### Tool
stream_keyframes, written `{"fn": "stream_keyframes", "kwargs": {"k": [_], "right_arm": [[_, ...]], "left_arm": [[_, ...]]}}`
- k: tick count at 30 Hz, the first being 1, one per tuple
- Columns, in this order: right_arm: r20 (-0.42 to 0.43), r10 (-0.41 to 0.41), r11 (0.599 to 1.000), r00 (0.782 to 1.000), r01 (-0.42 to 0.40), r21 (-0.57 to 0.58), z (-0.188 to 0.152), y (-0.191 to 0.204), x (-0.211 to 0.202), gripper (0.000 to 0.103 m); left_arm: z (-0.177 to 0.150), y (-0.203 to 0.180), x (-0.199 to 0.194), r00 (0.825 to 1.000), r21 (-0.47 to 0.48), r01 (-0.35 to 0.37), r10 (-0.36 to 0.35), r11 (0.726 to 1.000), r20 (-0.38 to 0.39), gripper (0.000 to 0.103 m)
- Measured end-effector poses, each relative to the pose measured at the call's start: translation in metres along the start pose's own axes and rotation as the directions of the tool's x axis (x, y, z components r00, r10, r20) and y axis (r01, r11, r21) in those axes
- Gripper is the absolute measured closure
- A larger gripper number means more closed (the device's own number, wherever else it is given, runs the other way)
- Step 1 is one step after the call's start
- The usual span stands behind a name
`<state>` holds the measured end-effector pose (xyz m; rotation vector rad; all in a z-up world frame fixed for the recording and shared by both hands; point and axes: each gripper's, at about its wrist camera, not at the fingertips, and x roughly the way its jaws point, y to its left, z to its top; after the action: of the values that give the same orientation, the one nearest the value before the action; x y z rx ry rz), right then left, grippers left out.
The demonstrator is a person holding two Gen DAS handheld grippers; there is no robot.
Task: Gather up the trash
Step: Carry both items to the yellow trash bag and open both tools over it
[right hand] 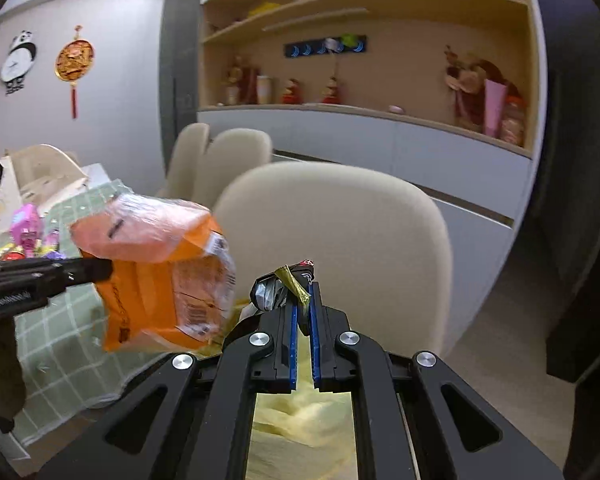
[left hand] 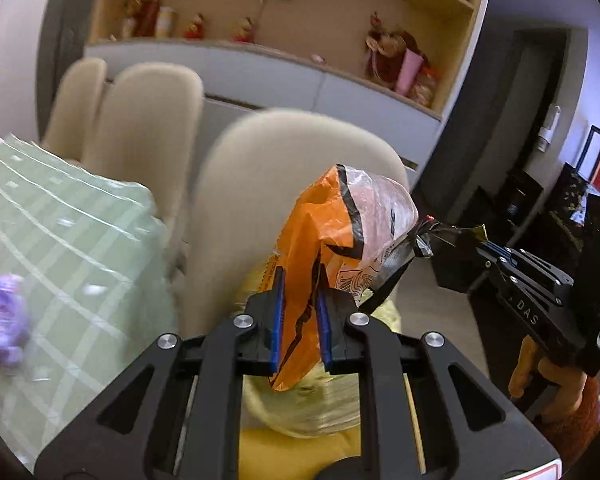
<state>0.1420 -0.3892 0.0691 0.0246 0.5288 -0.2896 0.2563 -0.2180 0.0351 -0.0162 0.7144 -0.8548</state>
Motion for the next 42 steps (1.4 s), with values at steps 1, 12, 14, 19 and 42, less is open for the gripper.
{"fn": "stream_keyframes", "kwargs": {"k": [1, 12, 14, 19, 42], "right_arm": [[-0.004, -0.013, 1.000, 1.000, 0.013, -0.002, -0.002, -0.004, 0.002, 0.096], [-0.017, -0.065, 0.997, 0.998, 0.065, 0.040, -0.017, -0.036, 0.017, 0.096], [-0.010, -0.055, 0.998, 0.998, 0.056, 0.042, -0.014, -0.034, 0.018, 0.096], [-0.018, -0.019, 0.999, 1.000, 0.020, 0.038, -0.008, -0.021, 0.032, 0.096], [-0.370, 0.097, 0.995, 0.924, -0.084, 0.052, -0.076, 0.043, 0.166, 0.096]], "left_arm": [[-0.001, -0.002, 0.013, 1.000, -0.005, 0.010, -0.010, 1.000, -0.017, 0.090], [-0.017, 0.002, 0.109, 0.980, -0.055, 0.019, -0.029, 0.998, -0.198, 0.090], [-0.022, 0.000, 0.119, 0.975, -0.029, 0.003, -0.009, 1.000, -0.223, 0.090], [-0.027, -0.003, 0.147, 0.952, -0.023, -0.031, 0.023, 0.999, -0.304, 0.089], [-0.017, 0.037, -0.034, 0.989, -0.003, -0.118, 0.117, 0.993, -0.087, 0.054]]}}
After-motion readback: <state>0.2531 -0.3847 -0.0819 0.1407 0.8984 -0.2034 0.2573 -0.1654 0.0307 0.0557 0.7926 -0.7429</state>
